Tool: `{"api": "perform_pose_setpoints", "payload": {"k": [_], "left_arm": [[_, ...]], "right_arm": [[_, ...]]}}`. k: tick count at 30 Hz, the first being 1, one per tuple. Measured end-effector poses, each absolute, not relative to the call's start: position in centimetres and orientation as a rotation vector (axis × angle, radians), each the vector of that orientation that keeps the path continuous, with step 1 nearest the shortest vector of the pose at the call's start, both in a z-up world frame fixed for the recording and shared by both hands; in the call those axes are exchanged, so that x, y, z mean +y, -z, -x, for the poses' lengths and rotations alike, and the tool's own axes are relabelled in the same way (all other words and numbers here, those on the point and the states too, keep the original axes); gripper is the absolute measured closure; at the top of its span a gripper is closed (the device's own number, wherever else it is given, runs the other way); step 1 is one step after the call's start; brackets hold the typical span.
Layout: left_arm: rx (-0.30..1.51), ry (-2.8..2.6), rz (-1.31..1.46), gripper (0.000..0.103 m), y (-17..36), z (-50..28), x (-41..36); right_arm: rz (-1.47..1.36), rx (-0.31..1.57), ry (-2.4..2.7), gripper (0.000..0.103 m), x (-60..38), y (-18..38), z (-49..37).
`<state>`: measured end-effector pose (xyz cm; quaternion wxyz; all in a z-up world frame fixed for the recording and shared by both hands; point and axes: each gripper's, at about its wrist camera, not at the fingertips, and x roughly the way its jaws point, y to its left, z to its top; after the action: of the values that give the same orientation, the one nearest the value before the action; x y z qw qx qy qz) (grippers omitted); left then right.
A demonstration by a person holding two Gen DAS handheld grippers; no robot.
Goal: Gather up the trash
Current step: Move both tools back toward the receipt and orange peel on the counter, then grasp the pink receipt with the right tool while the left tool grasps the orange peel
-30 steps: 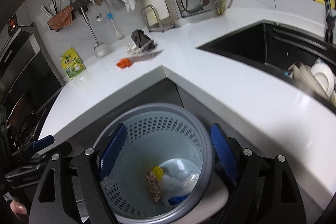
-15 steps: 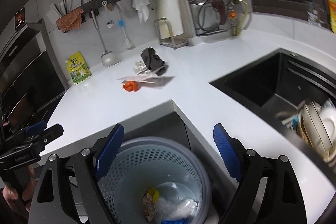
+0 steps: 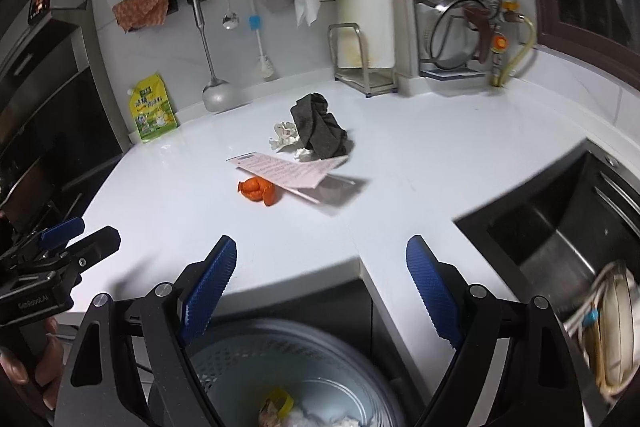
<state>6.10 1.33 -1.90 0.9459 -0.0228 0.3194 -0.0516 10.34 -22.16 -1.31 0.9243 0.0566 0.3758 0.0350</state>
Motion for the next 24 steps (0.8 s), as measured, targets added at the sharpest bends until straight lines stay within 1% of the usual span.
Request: {"api": "perform_pose_setpoints", "payload": {"k": [12, 20, 24], "left_arm": [[0.714, 0.102, 0.073, 0.006, 3.8, -10.9, 2.0], [0.747, 0.100, 0.108, 0.006, 4.7, -12.1, 3.3], [0.762, 0.087, 0.115, 0.006, 5.2, -12.5, 3.8]], "right_arm": [[0.080, 0.852, -0.116, 0.020, -19.9, 2.5, -18.8], [0.356, 0.916, -0.123, 0.020, -16.8, 4.9, -21.9], [0.448, 0.934, -0.103, 0.020, -15.8, 6.3, -22.8]]}}
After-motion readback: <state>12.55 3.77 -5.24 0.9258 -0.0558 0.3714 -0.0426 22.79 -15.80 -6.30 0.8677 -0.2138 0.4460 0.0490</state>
